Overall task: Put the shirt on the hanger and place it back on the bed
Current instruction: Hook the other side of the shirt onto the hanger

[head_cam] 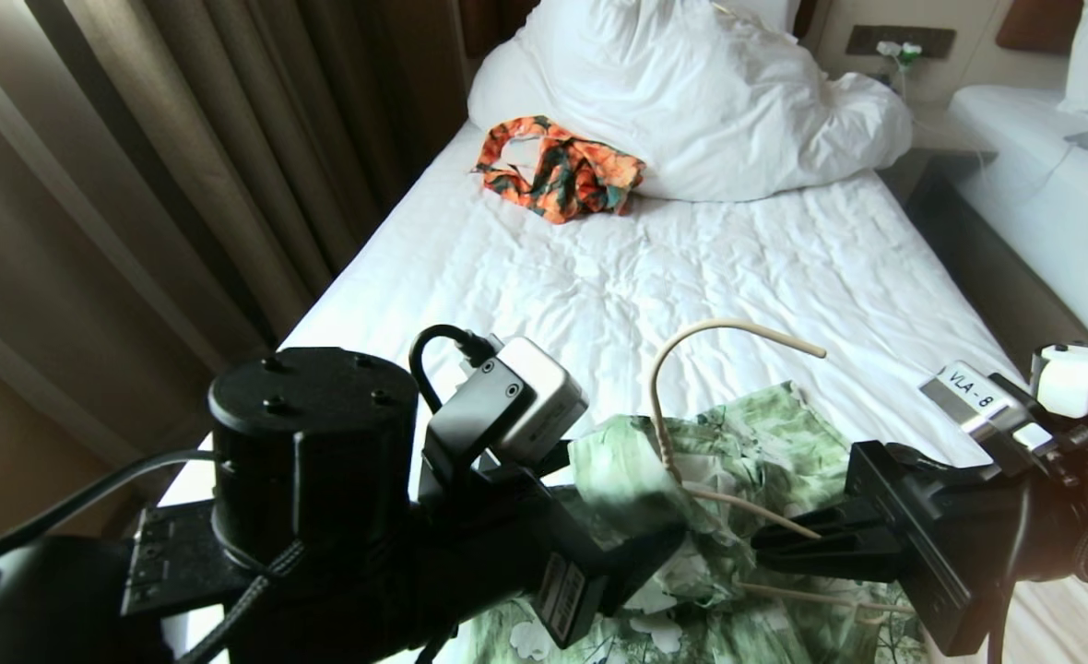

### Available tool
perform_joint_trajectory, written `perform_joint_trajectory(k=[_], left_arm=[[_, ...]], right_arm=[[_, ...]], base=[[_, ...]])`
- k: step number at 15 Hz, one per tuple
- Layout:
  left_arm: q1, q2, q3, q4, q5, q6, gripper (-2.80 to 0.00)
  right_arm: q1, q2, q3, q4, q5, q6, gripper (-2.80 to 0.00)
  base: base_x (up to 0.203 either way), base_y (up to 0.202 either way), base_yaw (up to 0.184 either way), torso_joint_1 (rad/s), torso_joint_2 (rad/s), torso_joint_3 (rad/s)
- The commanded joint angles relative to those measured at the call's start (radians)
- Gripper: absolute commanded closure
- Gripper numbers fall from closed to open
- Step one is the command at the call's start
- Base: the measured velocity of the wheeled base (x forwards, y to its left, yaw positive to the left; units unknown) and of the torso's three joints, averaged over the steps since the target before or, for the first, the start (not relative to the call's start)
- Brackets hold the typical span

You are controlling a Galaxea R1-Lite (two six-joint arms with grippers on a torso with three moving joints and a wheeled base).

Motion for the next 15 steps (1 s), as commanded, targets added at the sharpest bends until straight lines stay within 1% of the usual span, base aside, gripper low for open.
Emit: perform_joint_trajectory(k=[1, 14, 15], left_arm=[[0.0, 0.002, -0.001, -0.003, 0.0, 0.0, 0.0], [0.0, -0.007, -0.005, -0.003, 0.003, 0.002, 0.0], [-0.001, -0.005, -0.005, -0.003, 0.003, 0.002, 0.0]], right_arm=[[0.0, -0.002, 0.0, -0.004, 0.006, -0.002, 0.0], [-0.004, 0.01, 0.004, -0.007, 0.008, -0.013, 0.0], [-0.004, 0.01, 0.005, -0.007, 0.008, -0.013, -2.8]], base=[[0.0, 0.0, 0.0, 0.0, 0.0, 0.0], [0.0, 0.0, 0.0, 0.0, 0.0, 0.0], [0.0, 0.0, 0.0, 0.0, 0.0, 0.0]])
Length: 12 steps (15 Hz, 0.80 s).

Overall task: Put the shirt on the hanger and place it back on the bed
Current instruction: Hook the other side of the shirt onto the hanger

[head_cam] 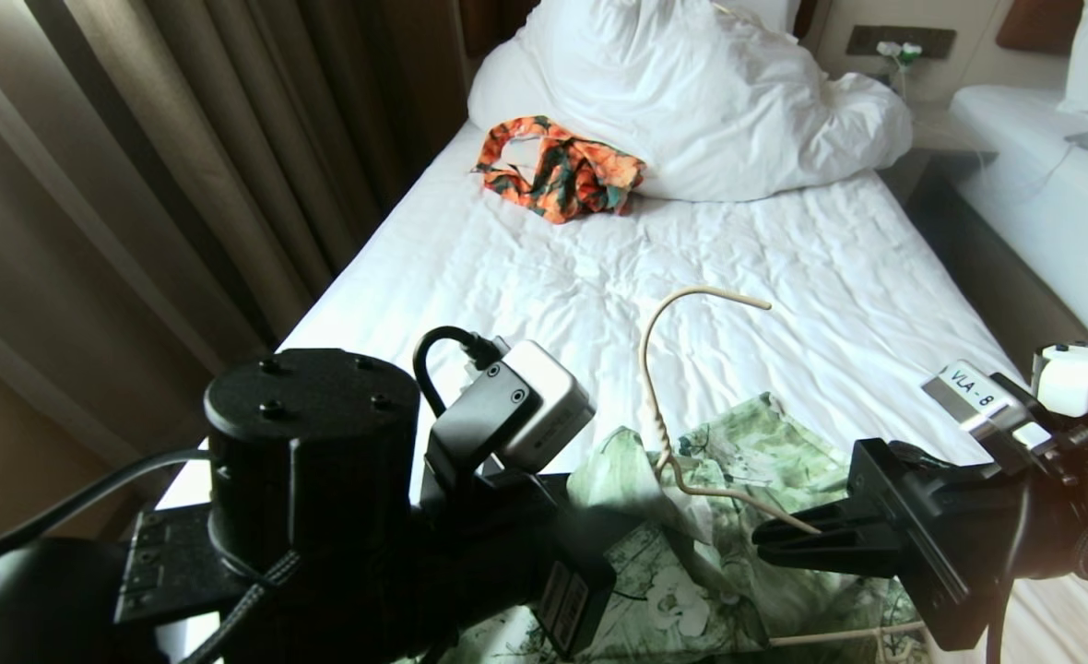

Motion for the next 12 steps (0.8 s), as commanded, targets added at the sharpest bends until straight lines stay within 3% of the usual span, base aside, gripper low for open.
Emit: perform_joint_trajectory(k=[1, 4, 6, 9, 10, 12], left_arm=[[-0.001, -0.003, 0.0, -0.006, 0.0, 0.0, 0.0], [-0.007, -0.006, -0.001, -0.006, -0.002, -0.002, 0.0], [-0.022, -0.01, -0.005, -0.006, -0.002, -0.003, 0.0], [-0.034, -0.023, -0.013, -0.006, 0.0, -0.006, 0.0], [-0.034, -0.031, -0.029, -0.006, 0.0, -0.015, 0.0], [-0.037, -0.048, -0.042, -0.001, -0.002, -0.04, 0.0]], right_arm=[[0.0, 0.005, -0.001, -0.002, 0.003, 0.0, -2.8], [0.0, -0.008, -0.003, 0.0, -0.013, 0.032, -2.8], [0.0, -0.06, 0.001, 0.0, -0.12, 0.104, -2.8], [-0.001, -0.137, 0.002, 0.0, -0.203, 0.22, -2.8], [-0.003, -0.161, -0.005, 0.002, -0.261, 0.251, -2.8], [-0.004, -0.188, -0.056, 0.011, -0.451, 0.351, -2.8]], base=[[0.0, 0.0, 0.0, 0.0, 0.0, 0.0], [0.0, 0.0, 0.0, 0.0, 0.0, 0.0], [0.0, 0.0, 0.0, 0.0, 0.0, 0.0], [0.0, 0.0, 0.0, 0.0, 0.0, 0.0], [0.0, 0.0, 0.0, 0.0, 0.0, 0.0], [0.0, 0.0, 0.0, 0.0, 0.0, 0.0]])
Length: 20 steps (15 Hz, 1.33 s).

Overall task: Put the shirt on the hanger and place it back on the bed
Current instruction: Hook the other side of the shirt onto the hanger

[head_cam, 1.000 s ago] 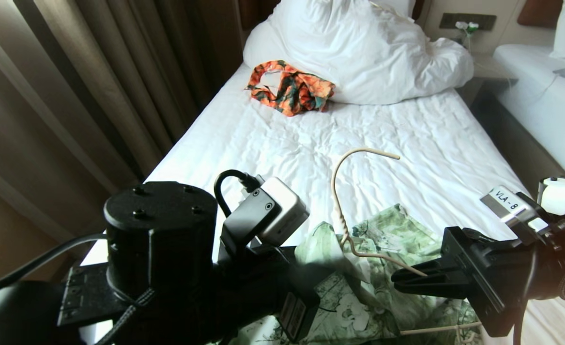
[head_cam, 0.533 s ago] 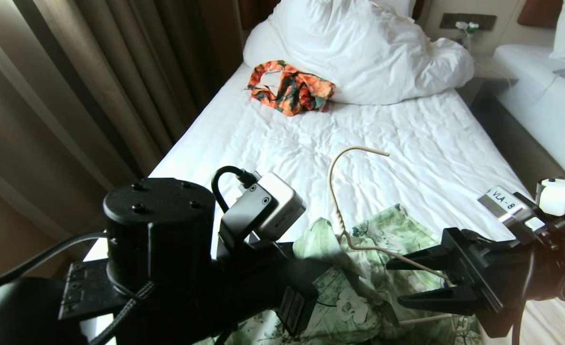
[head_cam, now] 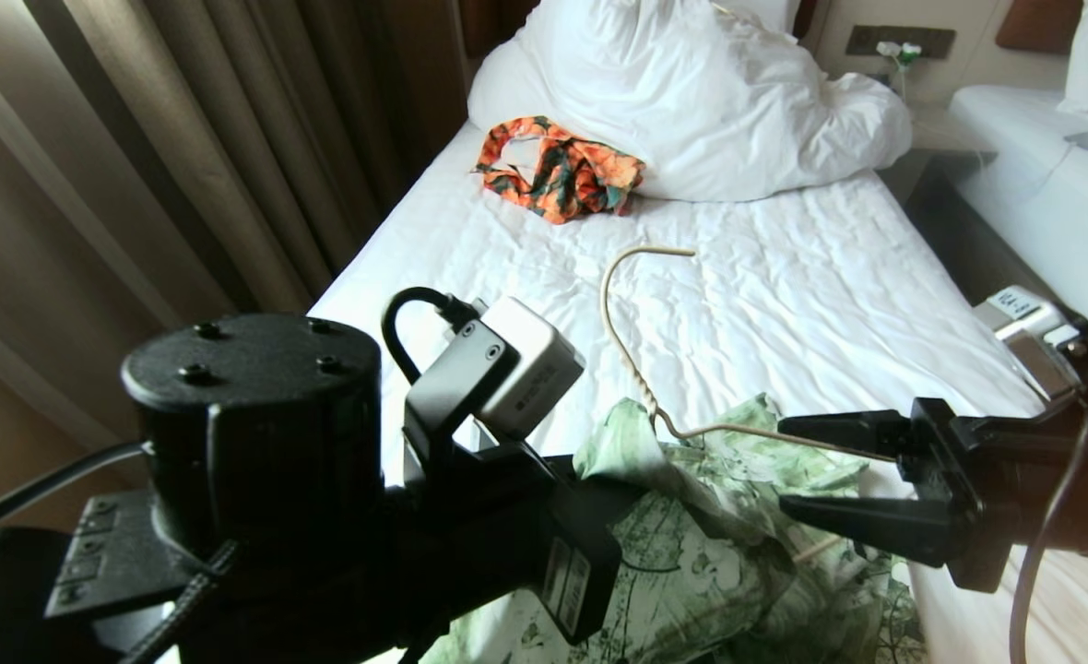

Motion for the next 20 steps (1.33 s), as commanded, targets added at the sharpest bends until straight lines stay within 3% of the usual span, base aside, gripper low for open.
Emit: perform_joint_trajectory(k=[1, 3, 7, 8, 10, 12, 18, 20], left_arm=[[-0.012, -0.019, -0.006, 0.001, -0.001, -0.004, 0.0], [-0.023, -0.02, -0.006, 0.001, 0.0, -0.01, 0.0], [-0.04, -0.039, -0.003, 0.004, 0.001, -0.057, 0.0], [-0.054, -0.052, -0.006, 0.007, -0.001, -0.06, 0.0], [-0.071, -0.068, -0.01, 0.028, 0.001, -0.06, 0.0], [-0.068, -0.065, -0.007, 0.035, 0.001, -0.062, 0.0], [-0.068, -0.065, 0.013, 0.035, -0.001, -0.069, 0.0], [-0.086, -0.058, 0.043, 0.033, -0.001, -0.074, 0.0]], right_arm=[[-0.002, -0.047, -0.066, 0.0, -0.172, 0.105, -2.8], [-0.002, -0.068, -0.1, 0.041, -0.208, 0.141, -2.8], [-0.04, -0.087, -0.256, 0.326, -0.224, 0.143, -2.8], [-0.061, -0.073, -0.307, 0.431, -0.243, 0.144, 0.0], [-0.076, -0.032, -0.4, 0.623, -0.306, 0.144, 0.0], [-0.072, 0.026, -0.487, 0.81, -0.427, 0.141, 0.0], [-0.067, 0.028, -0.455, 0.869, -0.534, 0.127, 0.0], [-0.071, 0.021, -0.491, 0.914, -0.537, 0.127, 0.0]], base=[[0.0, 0.0, 0.0, 0.0, 0.0, 0.0], [0.0, 0.0, 0.0, 0.0, 0.0, 0.0], [0.0, 0.0, 0.0, 0.0, 0.0, 0.0], [0.0, 0.0, 0.0, 0.0, 0.0, 0.0], [0.0, 0.0, 0.0, 0.0, 0.0, 0.0], [0.0, 0.0, 0.0, 0.0, 0.0, 0.0], [0.0, 0.0, 0.0, 0.0, 0.0, 0.0], [0.0, 0.0, 0.0, 0.0, 0.0, 0.0]])
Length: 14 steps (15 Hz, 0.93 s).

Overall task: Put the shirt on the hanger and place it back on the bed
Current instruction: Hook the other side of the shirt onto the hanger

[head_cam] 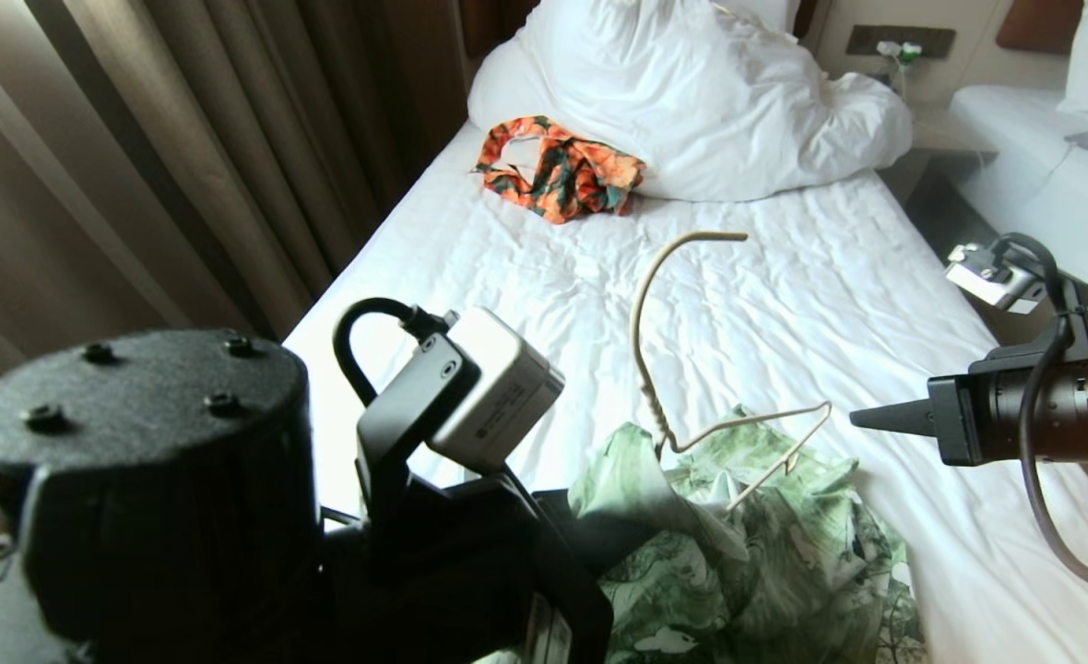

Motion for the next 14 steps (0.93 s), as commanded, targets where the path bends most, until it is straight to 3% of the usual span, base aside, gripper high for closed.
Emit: perform_joint_trajectory(k=[1, 5, 8, 14], left_arm=[[-0.013, 0.014, 0.032, -0.008, 0.0, -0.003, 0.0], [-0.016, 0.058, 0.07, -0.015, 0.0, -0.028, 0.0], [-0.017, 0.086, 0.092, -0.022, -0.002, -0.033, 0.0], [-0.012, 0.271, 0.159, -0.272, 0.002, -0.031, 0.0]], right_arm=[[0.003, -0.005, -0.032, 0.03, 0.002, -0.001, 0.0], [0.008, 0.006, -0.066, 0.053, 0.006, 0.001, 0.0], [0.011, 0.112, -0.088, 0.05, -0.009, 0.078, 0.0], [0.091, 0.354, -0.198, 0.044, -0.041, 0.135, 0.0]], base=[[0.0, 0.0, 0.0, 0.0, 0.0, 0.0], [0.0, 0.0, 0.0, 0.0, 0.0, 0.0], [0.0, 0.0, 0.0, 0.0, 0.0, 0.0], [0.0, 0.0, 0.0, 0.0, 0.0, 0.0]])
